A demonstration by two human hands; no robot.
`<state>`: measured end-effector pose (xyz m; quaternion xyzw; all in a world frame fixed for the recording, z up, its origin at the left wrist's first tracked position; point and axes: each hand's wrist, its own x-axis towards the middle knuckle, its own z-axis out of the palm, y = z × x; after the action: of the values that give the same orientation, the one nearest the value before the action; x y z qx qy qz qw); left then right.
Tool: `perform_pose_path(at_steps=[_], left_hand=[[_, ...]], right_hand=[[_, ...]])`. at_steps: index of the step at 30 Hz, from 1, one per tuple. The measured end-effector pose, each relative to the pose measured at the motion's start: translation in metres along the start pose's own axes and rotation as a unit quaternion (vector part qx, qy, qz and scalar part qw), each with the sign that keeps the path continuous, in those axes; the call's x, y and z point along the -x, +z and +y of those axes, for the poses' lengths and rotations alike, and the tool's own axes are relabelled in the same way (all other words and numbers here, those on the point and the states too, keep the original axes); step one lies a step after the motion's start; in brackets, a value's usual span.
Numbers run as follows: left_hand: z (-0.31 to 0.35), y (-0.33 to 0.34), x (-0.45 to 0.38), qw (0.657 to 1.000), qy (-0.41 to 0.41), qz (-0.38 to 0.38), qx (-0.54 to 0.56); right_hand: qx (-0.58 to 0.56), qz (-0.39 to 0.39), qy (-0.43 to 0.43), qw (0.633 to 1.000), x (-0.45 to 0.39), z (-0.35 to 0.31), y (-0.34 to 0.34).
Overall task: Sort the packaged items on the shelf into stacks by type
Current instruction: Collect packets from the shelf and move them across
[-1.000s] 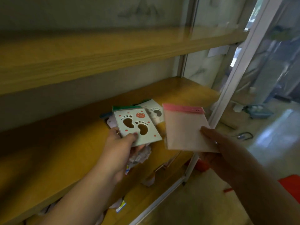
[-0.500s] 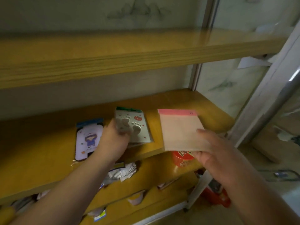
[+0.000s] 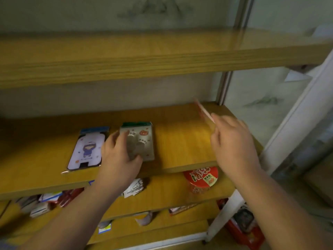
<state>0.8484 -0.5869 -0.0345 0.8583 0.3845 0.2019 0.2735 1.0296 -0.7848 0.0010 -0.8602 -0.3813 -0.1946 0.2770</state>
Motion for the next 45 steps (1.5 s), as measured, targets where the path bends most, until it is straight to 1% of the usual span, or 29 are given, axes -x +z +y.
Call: perform_pose_path(at_steps=[2,4,6,10,12,14,16,19,21,23,26,30,34,37,45], left_hand=[[0.004,0.001,0.006,1.0,0.004,0.002,0.004],[0.007,0.002,0.012,1.0,0.013,0.006,0.007],[0.007,0.001,0.017,1.0,0.02,0.005,0.0],[0.005,-0.001,0.025,0.999,0.03,0.007,-0.015],[0.004,-0.004,0.026,0.999,0.043,0.014,-0.018],[0.001,-0.009,0.025,0.998,0.048,0.023,-0.023],[-0.003,-0.014,0.025,0.998,0.04,0.032,-0.043],[-0.012,-0.025,0.027,0.996,0.033,0.039,-0.067],[-0.019,-0.033,0.03,0.996,0.02,0.042,-0.079],[-0.027,-0.041,0.035,0.995,0.008,0.044,-0.09],[-0.041,-0.057,0.043,0.993,0.015,0.043,-0.108],[-0.07,-0.086,0.052,0.991,0.008,0.045,-0.129],[-0.11,-0.127,0.068,0.985,0.0,0.075,-0.153],[-0.15,-0.165,0.088,0.98,0.0,0.102,-0.171],[-0.271,-0.289,0.151,0.975,-0.008,0.152,-0.164]], right_hand=[[0.078,-0.04,-0.005,0.996,-0.006,0.0,0.01],[0.124,-0.088,0.003,0.988,-0.008,-0.001,0.022],[0.148,-0.121,0.008,0.982,-0.01,-0.003,0.036],[0.163,-0.15,-0.001,0.975,-0.013,-0.012,0.057],[0.152,-0.178,-0.004,0.972,-0.015,-0.014,0.066],[0.135,-0.182,-0.008,0.974,-0.015,-0.014,0.071],[0.102,-0.162,-0.005,0.982,-0.013,-0.013,0.073],[0.01,-0.125,0.003,0.992,-0.008,-0.02,0.074],[-0.045,-0.108,0.0,0.993,-0.003,-0.032,0.075],[-0.08,-0.109,-0.011,0.991,0.003,-0.048,0.076],[-0.115,-0.124,-0.035,0.985,0.011,-0.079,0.075],[-0.131,-0.155,-0.063,0.977,0.019,-0.126,0.079],[-0.124,-0.159,-0.093,0.975,0.027,-0.184,0.088],[-0.127,-0.159,-0.112,0.973,0.036,-0.238,0.095],[-0.143,-0.151,-0.153,0.966,0.086,-0.406,0.111]])
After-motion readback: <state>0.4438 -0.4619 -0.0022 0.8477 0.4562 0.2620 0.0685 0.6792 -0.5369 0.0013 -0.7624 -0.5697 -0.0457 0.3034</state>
